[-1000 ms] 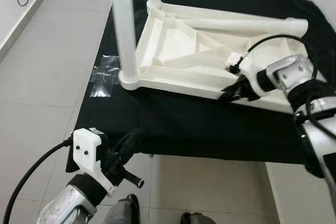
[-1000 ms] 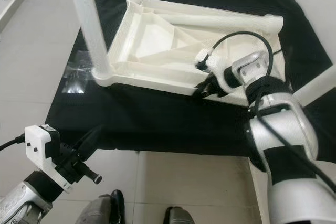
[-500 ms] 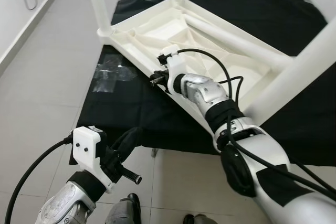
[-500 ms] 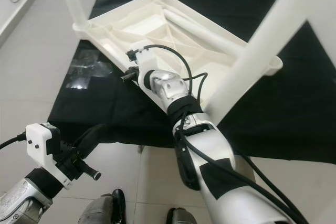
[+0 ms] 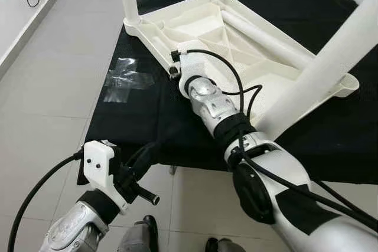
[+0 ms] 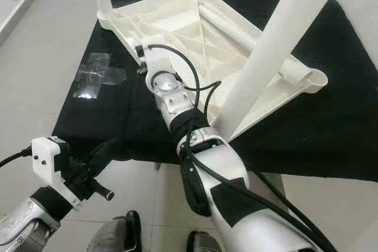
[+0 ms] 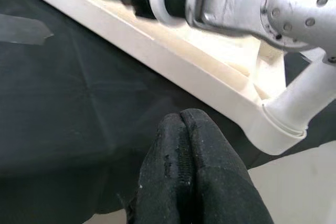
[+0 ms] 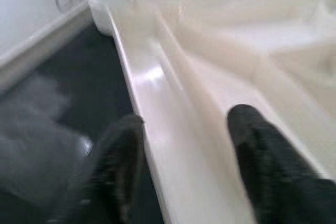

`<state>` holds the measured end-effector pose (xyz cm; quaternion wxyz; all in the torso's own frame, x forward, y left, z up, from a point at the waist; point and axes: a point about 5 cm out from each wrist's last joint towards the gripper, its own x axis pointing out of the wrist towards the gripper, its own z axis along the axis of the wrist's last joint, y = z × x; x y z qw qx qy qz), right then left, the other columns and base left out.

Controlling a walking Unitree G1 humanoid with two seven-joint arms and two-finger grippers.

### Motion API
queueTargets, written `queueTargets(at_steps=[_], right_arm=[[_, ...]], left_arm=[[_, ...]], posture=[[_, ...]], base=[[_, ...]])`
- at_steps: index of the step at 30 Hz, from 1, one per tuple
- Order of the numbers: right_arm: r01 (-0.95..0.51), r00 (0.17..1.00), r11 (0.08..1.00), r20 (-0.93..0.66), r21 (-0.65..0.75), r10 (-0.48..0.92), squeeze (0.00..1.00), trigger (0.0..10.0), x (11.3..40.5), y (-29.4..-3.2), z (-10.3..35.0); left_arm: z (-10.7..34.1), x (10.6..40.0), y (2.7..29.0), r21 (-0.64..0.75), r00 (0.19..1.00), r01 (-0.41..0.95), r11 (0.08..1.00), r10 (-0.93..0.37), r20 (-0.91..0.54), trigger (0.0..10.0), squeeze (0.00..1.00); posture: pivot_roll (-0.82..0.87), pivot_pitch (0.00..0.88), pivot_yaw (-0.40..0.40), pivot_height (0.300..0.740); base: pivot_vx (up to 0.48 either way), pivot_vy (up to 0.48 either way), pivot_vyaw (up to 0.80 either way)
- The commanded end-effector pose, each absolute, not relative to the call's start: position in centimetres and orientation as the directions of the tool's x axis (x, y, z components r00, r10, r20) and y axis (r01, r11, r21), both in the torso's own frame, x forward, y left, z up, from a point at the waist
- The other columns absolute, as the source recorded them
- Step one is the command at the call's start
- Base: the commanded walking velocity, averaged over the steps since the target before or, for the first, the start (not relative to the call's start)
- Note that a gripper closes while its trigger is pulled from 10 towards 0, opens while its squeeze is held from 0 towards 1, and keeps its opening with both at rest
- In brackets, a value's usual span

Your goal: Building children table

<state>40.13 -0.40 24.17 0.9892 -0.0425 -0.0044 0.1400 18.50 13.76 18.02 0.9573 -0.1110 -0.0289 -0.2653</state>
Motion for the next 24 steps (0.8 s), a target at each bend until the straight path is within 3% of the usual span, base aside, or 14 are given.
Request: queueTargets(at_steps=[1, 6, 7, 8, 9, 11, 13, 15, 16, 17, 20, 21, 22, 24], right_arm=[[-0.374, 0.925, 0.927, 0.059, -0.034, 0.376, 1.00, 10.0, 39.3, 1.4, 24.7], [-0.541, 0.838, 0.840, 0.111, 0.047, 0.534, 0.97, 10.0, 37.9, 2.5, 24.2], [-0.605, 0.795, 0.791, 0.131, 0.088, 0.593, 0.35, 10.0, 37.0, 2.4, 23.6], [-0.676, 0.737, 0.721, 0.158, 0.153, 0.658, 0.00, 10.0, 35.7, 1.9, 22.8], [-0.734, 0.678, 0.642, 0.183, 0.224, 0.712, 0.00, 10.0, 34.3, 1.1, 22.1], [-0.734, 0.678, 0.642, 0.183, 0.224, 0.712, 0.00, 10.0, 34.3, 1.1, 22.1], [-0.797, 0.598, 0.532, 0.243, 0.288, 0.764, 0.00, 10.0, 31.3, -1.4, 21.2], [-0.797, 0.598, 0.532, 0.243, 0.288, 0.764, 0.00, 10.0, 31.3, -1.4, 21.2], [-0.824, 0.556, 0.478, 0.271, 0.304, 0.786, 0.00, 10.0, 29.9, -3.0, 20.9], [-0.824, 0.556, 0.478, 0.271, 0.304, 0.786, 0.00, 10.0, 29.9, -3.0, 20.9], [-0.893, 0.431, 0.360, 0.279, 0.271, 0.858, 0.00, 10.0, 26.7, -8.4, 20.0], [-0.893, 0.431, 0.360, 0.279, 0.271, 0.858, 0.00, 10.0, 26.7, -8.4, 20.0], [-0.920, 0.367, 0.311, 0.241, 0.240, 0.898, 0.00, 10.0, 25.3, -11.1, 19.4], [-0.920, 0.367, 0.311, 0.241, 0.240, 0.898, 0.00, 10.0, 25.3, -11.1, 19.4]], left_arm=[[17.6, 18.4, 13.8, -0.194, 0.858, 0.513, 0.836, -0.505, 0.092, 10.0, 0.00], [17.6, 18.4, 13.8, -0.197, 0.860, 0.511, 0.837, -0.502, 0.096, 10.0, 0.00], [17.7, 18.5, 13.8, -0.201, 0.863, 0.504, 0.840, -0.495, 0.096, 10.0, 0.00], [17.8, 18.6, 14.0, -0.210, 0.874, 0.486, 0.848, -0.476, 0.099, 10.0, 0.00], [17.9, 18.8, 14.3, -0.222, 0.887, 0.461, 0.859, -0.449, 0.104, 10.0, 0.00], [17.9, 18.8, 14.3, -0.222, 0.887, 0.461, 0.859, -0.449, 0.104, 10.0, 0.00], [18.3, 19.4, 15.3, -0.231, 0.919, 0.393, 0.890, -0.375, 0.119, 10.0, 0.00], [18.3, 19.4, 15.3, -0.231, 0.919, 0.393, 0.890, -0.375, 0.119, 10.0, 0.00], [18.5, 19.7, 16.0, -0.229, 0.934, 0.354, 0.907, -0.334, 0.125, 10.0, 0.00], [18.5, 19.7, 16.0, -0.229, 0.934, 0.354, 0.907, -0.334, 0.125, 10.0, 0.00], [18.8, 20.5, 18.2, -0.181, 0.961, 0.264, 0.947, -0.243, 0.130, 10.0, 0.00], [18.8, 20.5, 18.2, -0.181, 0.961, 0.264, 0.947, -0.243, 0.130, 10.0, 0.00], [18.7, 20.5, 19.4, -0.168, 0.972, 0.215, 0.962, -0.195, 0.129, 10.0, 0.00], [18.7, 20.5, 19.4, -0.168, 0.972, 0.215, 0.962, -0.195, 0.129, 10.0, 0.00]], posture=[[0.12, 0.194, -0.070, 0.740], [0.11, 0.195, -0.070, 0.740], [0.11, 0.195, -0.070, 0.740], [0.09, 0.197, -0.069, 0.740], [0.09, 0.196, -0.069, 0.740], [0.09, 0.196, -0.069, 0.740], [0.08, 0.193, -0.066, 0.740], [0.08, 0.193, -0.066, 0.740], [0.07, 0.189, -0.059, 0.740], [0.07, 0.189, -0.059, 0.740], [0.06, 0.174, -0.043, 0.740], [0.06, 0.174, -0.043, 0.740], [0.06, 0.171, -0.039, 0.740], [0.06, 0.171, -0.039, 0.740]], base=[[0.000, 0.000, 0.00], [0.000, 0.000, 0.00], [0.000, 0.000, 0.00], [0.000, 0.000, 0.00], [0.000, 0.000, 0.00], [0.000, 0.000, 0.00], [0.000, 0.000, 0.00], [0.000, 0.000, 0.00], [0.000, 0.000, 0.00], [0.000, 0.000, 0.00], [0.000, 0.000, 0.00], [0.000, 0.000, 0.00], [0.000, 0.000, 0.00], [0.000, 0.000, 0.00]])
